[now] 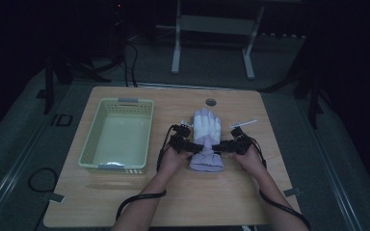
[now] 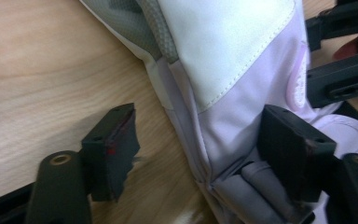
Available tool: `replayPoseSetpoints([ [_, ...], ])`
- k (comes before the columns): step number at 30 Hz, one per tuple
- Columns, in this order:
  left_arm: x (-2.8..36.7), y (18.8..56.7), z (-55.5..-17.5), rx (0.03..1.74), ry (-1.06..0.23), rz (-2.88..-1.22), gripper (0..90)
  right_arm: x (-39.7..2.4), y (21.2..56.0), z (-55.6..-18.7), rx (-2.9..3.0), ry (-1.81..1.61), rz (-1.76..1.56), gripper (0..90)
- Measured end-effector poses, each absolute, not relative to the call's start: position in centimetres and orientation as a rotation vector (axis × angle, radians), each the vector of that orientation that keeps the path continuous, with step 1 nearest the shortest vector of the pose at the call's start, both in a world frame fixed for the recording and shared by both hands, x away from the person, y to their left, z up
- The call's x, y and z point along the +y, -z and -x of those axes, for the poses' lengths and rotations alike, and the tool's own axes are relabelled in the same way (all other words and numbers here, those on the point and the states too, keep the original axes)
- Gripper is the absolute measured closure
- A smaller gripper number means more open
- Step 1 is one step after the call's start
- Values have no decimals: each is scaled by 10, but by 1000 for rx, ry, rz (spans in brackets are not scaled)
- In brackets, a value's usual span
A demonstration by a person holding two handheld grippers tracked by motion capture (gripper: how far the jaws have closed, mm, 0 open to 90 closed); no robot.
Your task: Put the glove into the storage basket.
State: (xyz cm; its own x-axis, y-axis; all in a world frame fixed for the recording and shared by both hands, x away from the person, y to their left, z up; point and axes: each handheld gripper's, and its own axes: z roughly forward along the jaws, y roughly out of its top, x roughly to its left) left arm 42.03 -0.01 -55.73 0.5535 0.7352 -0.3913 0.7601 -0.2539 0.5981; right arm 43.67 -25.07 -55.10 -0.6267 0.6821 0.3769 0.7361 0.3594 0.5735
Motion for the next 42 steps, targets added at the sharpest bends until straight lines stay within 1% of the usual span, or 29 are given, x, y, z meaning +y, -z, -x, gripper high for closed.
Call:
replayPoseSetpoints([
  [1,0,557,-420,1202,41,-2015,317,-251,551,-437,-2529,1128,1322,467],
  [2,4,561,-424,1202,122,-1980,317,-250,551,-437,-2509,1123,1324,487],
  [3,4,562,-426,1193,148,-1977,371,-250,552,-438,-2482,1122,1324,539],
  [4,5,562,-426,1183,179,-1964,420,-250,552,-438,-2482,1121,1324,562],
  [6,4,561,-426,1157,190,-1967,511,-248,550,-436,-2501,1123,1314,611],
  [8,3,559,-425,1146,185,-1977,580,-246,549,-434,-2517,1127,1317,663],
  [10,1,557,-425,1139,171,-1992,625,-244,547,-431,-2547,1137,1316,701],
  [11,0,555,-425,1137,168,-1996,643,-243,547,-430,-2549,1144,1326,733],
  [15,-1,550,-424,1136,153,-2006,695,-242,543,-425,-2570,1173,1351,778],
  [20,-1,540,-422,1122,141,-2010,727,-242,537,-420,-2585,1221,1375,785],
  [23,0,532,-421,1114,129,-2006,727,-241,530,-417,-2600,1255,1372,785],
  [26,-1,521,-418,1093,85,-2025,728,-240,521,-416,-2623,1261,1368,789],
  [35,6,485,-409,1031,52,-2043,733,-237,487,-403,-2675,1348,1315,795],
  [42,17,465,-406,1026,33,-2057,733,-227,470,-399,-2687,1388,1283,795],
])
